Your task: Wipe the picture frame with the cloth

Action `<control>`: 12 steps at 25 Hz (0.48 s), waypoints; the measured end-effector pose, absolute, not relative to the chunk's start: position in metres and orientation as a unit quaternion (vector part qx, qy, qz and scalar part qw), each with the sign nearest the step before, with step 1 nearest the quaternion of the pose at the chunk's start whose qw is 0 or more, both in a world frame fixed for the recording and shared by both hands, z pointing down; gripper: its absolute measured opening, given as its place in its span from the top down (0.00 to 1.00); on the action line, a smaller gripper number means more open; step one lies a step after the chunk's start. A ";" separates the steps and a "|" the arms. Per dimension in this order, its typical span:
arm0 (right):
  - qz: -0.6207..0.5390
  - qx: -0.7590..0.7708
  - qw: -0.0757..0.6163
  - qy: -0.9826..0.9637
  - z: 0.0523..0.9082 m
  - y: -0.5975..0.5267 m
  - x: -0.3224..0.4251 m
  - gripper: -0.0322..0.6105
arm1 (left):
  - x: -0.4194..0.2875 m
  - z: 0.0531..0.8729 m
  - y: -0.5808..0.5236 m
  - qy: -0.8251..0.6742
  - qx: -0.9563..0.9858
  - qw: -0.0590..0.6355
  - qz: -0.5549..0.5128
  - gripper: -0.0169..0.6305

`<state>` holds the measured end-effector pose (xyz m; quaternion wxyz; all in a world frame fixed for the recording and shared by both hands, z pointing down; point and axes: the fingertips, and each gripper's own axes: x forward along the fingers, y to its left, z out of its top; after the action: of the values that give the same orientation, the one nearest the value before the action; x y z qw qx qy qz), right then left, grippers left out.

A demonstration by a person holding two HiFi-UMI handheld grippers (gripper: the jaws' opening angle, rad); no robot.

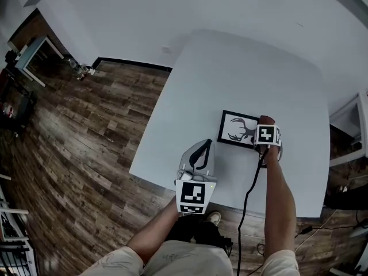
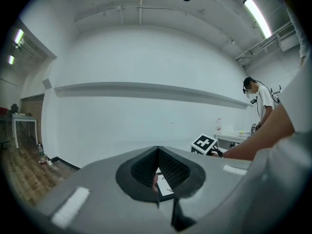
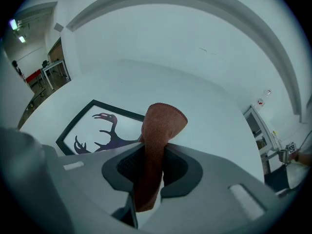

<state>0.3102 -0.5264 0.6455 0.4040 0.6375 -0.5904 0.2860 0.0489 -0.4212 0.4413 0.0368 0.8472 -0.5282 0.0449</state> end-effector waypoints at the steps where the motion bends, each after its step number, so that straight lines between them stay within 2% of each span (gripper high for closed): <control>1: 0.285 0.638 0.401 -0.593 0.643 -0.527 0.307 0.78 | 0.049 0.440 -0.422 -0.529 0.847 0.036 0.044 0.97; 8: 0.276 0.601 0.371 -0.652 0.630 -0.538 0.221 0.79 | 0.046 0.433 -0.422 -0.532 0.845 0.036 0.037 0.97; 12: 0.268 0.566 0.379 -0.682 0.634 -0.540 0.161 0.79 | 0.044 0.431 -0.421 -0.535 0.844 0.033 0.038 0.97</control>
<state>0.1614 -0.5395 0.6342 0.3786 0.5660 -0.6817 0.2676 0.0438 -0.4212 0.4308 0.0333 0.8436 -0.5345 0.0379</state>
